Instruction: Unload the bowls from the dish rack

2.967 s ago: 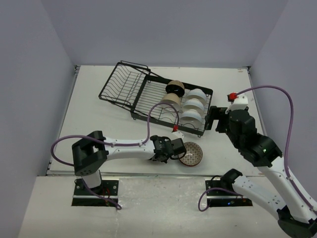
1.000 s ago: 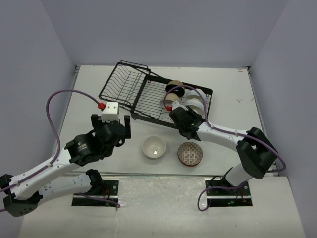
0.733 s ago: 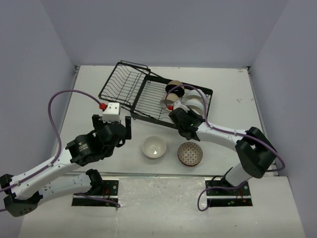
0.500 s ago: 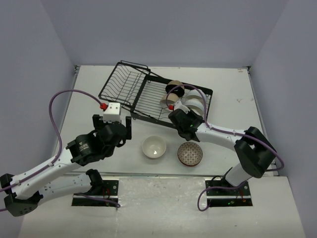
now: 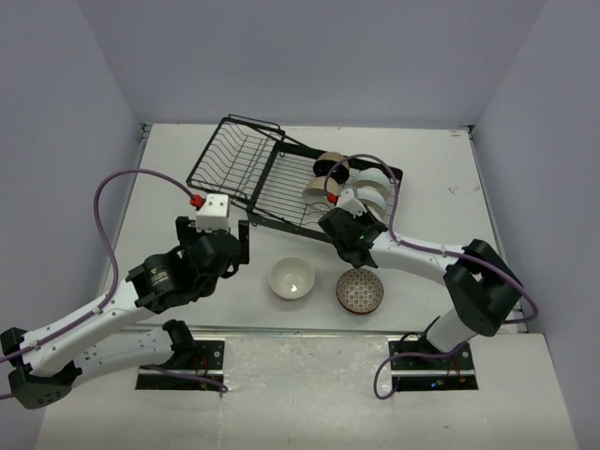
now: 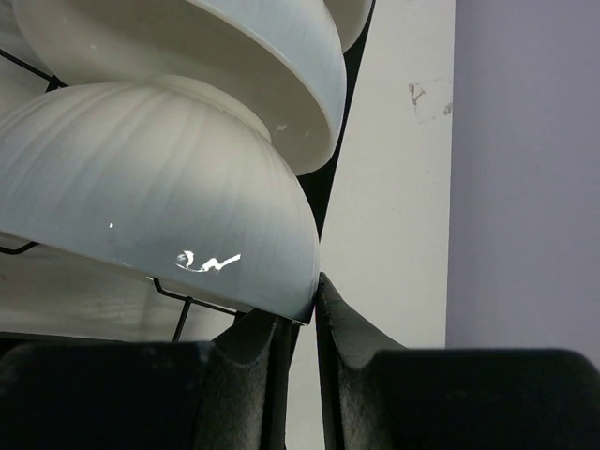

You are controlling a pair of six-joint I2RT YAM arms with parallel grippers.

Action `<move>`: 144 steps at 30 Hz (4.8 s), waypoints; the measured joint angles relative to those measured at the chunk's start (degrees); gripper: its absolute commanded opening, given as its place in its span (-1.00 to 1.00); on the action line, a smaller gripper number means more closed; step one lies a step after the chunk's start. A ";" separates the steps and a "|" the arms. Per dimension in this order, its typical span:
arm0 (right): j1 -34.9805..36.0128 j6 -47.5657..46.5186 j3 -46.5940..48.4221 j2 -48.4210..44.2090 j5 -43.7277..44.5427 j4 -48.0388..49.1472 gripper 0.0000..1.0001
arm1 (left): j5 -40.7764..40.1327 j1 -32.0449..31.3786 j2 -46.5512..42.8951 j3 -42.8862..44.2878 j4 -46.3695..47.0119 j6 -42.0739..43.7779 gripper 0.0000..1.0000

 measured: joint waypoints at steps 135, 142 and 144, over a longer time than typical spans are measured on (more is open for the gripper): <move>-4.22 73.66 -37.00 2.84 -19.23 95.36 -1.00 | 11.96 0.46 -1.64 -3.78 7.28 6.82 1.00; -4.24 67.69 -36.98 -0.13 -24.63 93.61 -1.00 | 11.98 0.98 -1.64 -3.78 7.28 6.84 1.00; -4.28 66.25 -36.94 -0.72 -26.14 92.98 -1.00 | 11.96 1.11 -1.64 -3.78 7.30 6.84 1.00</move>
